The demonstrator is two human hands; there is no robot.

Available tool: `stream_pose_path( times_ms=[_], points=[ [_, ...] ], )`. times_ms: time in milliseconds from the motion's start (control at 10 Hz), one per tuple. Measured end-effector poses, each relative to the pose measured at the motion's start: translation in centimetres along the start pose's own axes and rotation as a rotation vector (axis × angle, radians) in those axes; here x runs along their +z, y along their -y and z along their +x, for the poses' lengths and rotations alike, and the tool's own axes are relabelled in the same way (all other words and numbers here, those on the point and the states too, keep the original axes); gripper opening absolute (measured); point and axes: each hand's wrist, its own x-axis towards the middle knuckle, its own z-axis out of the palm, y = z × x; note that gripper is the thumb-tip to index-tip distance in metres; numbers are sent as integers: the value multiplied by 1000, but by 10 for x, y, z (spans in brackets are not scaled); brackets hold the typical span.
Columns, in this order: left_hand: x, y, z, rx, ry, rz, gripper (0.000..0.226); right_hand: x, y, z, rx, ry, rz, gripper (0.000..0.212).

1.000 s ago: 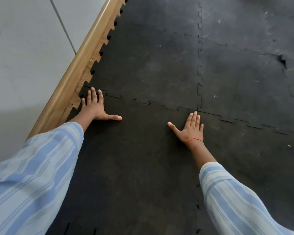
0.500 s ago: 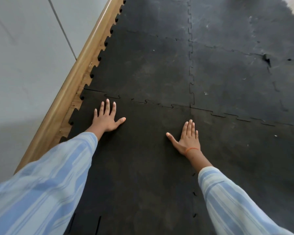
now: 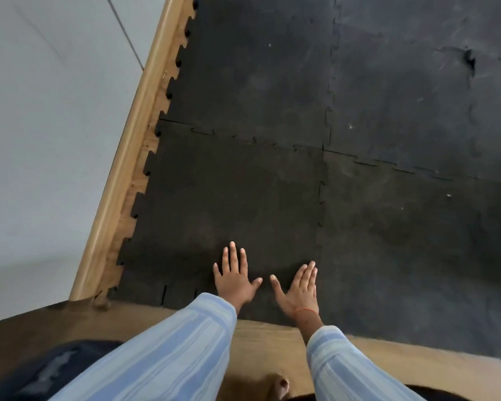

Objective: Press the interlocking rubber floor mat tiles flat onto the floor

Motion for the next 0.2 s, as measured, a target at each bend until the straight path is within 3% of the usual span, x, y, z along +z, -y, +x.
stream_pose_path(
  times_ms=[200],
  points=[
    [9,0,-49,-49,493,-43,86,-9,-9,-47,164,434,57,85]
  ],
)
